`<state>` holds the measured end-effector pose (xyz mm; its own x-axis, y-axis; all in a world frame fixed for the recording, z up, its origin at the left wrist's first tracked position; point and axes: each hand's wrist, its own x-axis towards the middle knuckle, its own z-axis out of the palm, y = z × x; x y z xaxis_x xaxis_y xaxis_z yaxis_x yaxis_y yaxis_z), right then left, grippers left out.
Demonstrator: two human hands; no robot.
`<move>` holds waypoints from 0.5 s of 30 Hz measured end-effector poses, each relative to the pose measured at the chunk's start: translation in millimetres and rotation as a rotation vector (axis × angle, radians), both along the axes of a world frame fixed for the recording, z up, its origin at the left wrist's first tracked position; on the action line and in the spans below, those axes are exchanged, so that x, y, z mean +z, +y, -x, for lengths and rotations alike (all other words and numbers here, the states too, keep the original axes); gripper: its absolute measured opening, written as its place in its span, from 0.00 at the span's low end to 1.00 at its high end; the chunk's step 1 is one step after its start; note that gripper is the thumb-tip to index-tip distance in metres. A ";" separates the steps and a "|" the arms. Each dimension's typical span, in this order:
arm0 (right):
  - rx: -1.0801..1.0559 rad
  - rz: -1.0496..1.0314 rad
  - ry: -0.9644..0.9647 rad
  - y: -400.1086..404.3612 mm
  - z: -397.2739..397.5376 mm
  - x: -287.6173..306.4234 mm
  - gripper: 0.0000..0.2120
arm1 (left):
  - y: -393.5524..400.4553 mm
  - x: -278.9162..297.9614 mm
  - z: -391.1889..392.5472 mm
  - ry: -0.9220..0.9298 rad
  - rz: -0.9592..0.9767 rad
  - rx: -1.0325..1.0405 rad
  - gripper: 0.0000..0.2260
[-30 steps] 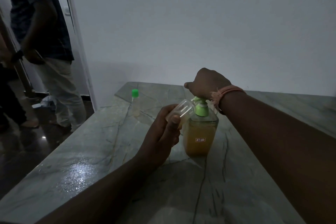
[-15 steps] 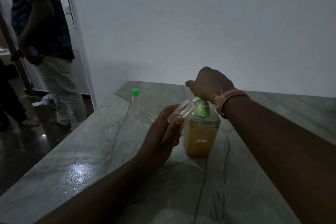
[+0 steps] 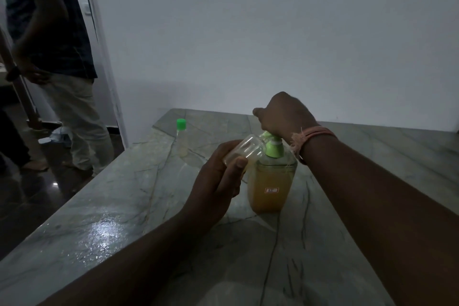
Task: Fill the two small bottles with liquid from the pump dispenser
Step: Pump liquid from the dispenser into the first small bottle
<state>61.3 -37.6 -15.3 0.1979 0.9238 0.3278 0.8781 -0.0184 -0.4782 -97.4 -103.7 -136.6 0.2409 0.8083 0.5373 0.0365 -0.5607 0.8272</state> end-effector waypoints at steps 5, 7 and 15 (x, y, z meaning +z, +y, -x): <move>0.007 0.040 -0.060 -6.9 2.9 -0.9 0.14 | -1.7 -0.3 1.4 -0.025 0.020 -0.025 0.19; 0.009 0.038 -0.119 -9.7 4.0 4.6 0.14 | -3.5 0.1 1.6 -0.019 0.025 -0.028 0.20; 0.004 0.021 -0.007 -4.7 1.9 -1.1 0.15 | -2.0 -0.3 1.0 0.013 0.006 -0.002 0.23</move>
